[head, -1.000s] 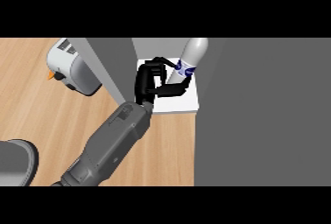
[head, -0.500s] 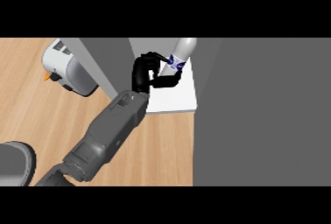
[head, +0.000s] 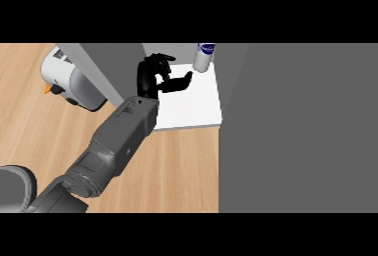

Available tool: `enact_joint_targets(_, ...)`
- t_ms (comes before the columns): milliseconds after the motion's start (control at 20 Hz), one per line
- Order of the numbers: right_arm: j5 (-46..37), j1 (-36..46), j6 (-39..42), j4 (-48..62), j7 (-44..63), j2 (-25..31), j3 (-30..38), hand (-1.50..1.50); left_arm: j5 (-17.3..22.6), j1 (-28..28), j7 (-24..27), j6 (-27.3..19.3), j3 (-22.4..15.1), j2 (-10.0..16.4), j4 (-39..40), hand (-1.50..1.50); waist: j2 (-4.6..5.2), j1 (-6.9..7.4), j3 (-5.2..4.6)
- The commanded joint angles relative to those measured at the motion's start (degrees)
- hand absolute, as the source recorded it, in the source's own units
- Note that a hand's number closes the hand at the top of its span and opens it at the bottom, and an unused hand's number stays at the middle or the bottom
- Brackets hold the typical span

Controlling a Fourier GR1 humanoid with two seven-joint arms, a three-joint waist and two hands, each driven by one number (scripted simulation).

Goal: Pick up the bottled water, place it into the cabinet and close the cabinet

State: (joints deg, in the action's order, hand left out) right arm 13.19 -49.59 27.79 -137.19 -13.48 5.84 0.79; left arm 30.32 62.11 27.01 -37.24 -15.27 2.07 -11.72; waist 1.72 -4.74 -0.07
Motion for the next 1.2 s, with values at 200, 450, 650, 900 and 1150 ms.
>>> enact_joint_targets(200,3.77,-0.56,0.97,-2.10,0.57,0.26,0.07,-1.50,-2.69,3.66,3.39,-4.71,-0.38,0.07,5.88,-1.50,0.39,-1.17,-0.02)
enact_joint_targets(450,3.38,-1.23,1.15,-4.04,1.68,0.10,-1.95,-1.50,-3.17,4.48,4.66,-2.86,-0.23,1.95,6.62,-1.50,0.64,-1.01,-0.10)
enact_joint_targets(650,5.46,-1.69,2.12,-2.03,0.72,1.52,1.28,-1.50,-3.47,6.83,3.80,2.55,-0.24,1.75,6.10,-1.50,0.33,-0.90,-0.03)
enact_joint_targets(900,3.67,-1.58,1.73,-3.71,1.53,0.63,-1.65,-1.50,0.55,7.78,10.00,7.34,4.45,0.52,0.90,-1.50,0.23,-0.19,-0.12)
enact_joint_targets(1150,6.29,-2.43,2.83,-2.85,1.37,2.12,1.31,-1.50,0.97,6.30,12.85,13.88,5.63,-0.98,-0.14,-1.50,-0.71,1.56,0.01)
